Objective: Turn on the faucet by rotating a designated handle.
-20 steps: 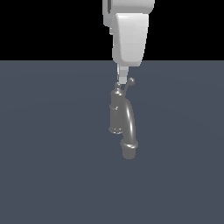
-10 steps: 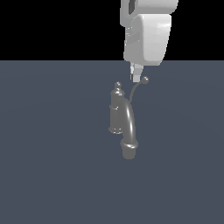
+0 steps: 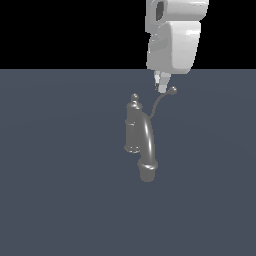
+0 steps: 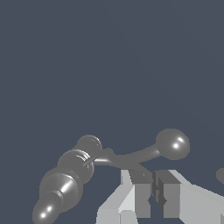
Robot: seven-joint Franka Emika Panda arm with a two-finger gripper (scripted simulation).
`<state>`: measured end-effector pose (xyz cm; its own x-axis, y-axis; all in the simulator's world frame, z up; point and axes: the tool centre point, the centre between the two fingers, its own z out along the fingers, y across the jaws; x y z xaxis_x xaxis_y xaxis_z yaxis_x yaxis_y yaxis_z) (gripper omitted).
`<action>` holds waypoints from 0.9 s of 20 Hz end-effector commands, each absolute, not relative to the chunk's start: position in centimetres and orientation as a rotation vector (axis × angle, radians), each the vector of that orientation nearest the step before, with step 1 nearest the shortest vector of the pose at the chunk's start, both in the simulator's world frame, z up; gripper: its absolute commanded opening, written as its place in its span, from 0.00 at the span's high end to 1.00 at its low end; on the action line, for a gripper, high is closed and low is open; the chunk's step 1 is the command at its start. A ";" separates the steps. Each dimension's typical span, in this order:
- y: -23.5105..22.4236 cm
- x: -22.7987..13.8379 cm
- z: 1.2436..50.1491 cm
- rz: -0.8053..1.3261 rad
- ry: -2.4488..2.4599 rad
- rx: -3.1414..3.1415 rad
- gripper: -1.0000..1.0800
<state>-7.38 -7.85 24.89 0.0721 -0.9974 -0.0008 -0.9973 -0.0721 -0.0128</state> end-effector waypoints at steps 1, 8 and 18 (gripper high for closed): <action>-9.4 -6.9 24.7 -0.012 2.156 -2.274 1.00; -11.2 -5.4 24.6 -0.008 2.165 -2.270 1.00; -13.6 -3.4 24.3 -0.002 2.176 -2.264 1.00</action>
<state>-3.08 -11.10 24.89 0.0782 -0.9969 -0.0021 -0.9969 -0.0782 -0.0114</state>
